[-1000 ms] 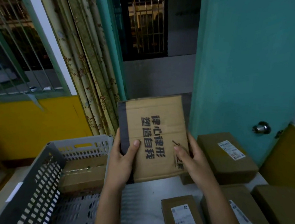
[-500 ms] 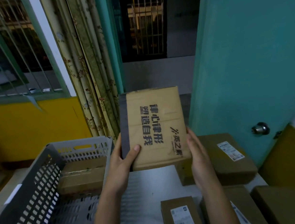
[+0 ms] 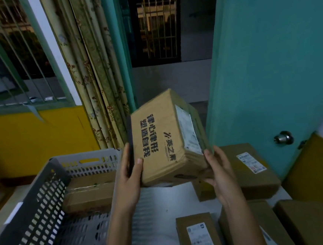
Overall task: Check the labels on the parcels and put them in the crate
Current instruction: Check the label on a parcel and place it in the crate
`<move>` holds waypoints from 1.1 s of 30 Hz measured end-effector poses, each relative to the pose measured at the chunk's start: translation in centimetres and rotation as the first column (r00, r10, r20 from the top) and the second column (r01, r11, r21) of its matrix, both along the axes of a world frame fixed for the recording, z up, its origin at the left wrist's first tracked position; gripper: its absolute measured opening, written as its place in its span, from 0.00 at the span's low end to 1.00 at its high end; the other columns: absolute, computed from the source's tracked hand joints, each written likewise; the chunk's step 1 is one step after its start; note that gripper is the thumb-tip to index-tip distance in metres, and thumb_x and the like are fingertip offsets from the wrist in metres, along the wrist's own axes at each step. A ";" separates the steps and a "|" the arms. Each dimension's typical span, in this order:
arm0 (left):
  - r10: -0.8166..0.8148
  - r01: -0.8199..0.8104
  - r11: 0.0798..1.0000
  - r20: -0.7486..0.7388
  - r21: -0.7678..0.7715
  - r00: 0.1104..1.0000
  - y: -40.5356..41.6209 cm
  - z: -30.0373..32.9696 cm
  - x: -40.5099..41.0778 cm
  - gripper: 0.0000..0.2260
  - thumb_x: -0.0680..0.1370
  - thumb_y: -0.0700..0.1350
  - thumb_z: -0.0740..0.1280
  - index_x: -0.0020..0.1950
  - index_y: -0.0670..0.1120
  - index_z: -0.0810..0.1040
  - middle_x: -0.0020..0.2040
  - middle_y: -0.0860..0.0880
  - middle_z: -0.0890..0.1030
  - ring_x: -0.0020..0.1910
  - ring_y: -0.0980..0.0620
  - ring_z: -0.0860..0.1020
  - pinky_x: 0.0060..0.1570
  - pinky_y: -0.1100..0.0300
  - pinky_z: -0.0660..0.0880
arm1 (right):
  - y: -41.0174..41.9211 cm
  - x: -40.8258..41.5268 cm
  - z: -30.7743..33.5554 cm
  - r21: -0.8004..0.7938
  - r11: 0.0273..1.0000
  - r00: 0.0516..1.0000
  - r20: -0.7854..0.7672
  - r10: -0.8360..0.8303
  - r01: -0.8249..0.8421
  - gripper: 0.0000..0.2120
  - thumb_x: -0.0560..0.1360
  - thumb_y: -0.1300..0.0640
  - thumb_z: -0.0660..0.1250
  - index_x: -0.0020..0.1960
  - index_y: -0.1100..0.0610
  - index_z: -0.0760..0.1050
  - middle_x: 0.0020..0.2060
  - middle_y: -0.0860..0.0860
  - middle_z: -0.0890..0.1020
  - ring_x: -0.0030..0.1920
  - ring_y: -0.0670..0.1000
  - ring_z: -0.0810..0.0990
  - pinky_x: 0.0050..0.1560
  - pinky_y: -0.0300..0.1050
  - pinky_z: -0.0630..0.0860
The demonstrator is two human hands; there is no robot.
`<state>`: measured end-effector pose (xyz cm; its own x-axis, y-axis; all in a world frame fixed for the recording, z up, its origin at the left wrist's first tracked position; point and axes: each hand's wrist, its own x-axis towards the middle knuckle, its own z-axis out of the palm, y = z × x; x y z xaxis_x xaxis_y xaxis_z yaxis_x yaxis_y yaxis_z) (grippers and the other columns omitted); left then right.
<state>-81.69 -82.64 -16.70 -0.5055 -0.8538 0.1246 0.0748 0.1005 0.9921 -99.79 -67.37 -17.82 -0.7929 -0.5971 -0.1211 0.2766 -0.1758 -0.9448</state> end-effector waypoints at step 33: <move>-0.067 0.051 0.993 0.151 0.106 0.986 0.9 0.2 -1.8 0.28 0.74 0.60 0.75 0.66 0.49 0.70 0.60 0.48 0.81 0.51 0.56 0.84 0.49 0.58 0.82 | 0.5 0.6 0.1 0.182 0.983 0.962 -0.272 0.011 0.040 0.12 0.77 0.45 0.70 0.58 0.42 0.72 0.52 0.45 0.85 0.51 0.47 0.85 0.56 0.61 0.81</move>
<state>-83.47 -81.71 -16.47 -0.5620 -0.8260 -0.0442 -0.0765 -0.0013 0.9971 -99.17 -66.87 -17.72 -0.8198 -0.5726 -0.0076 0.0051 0.0059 -1.0000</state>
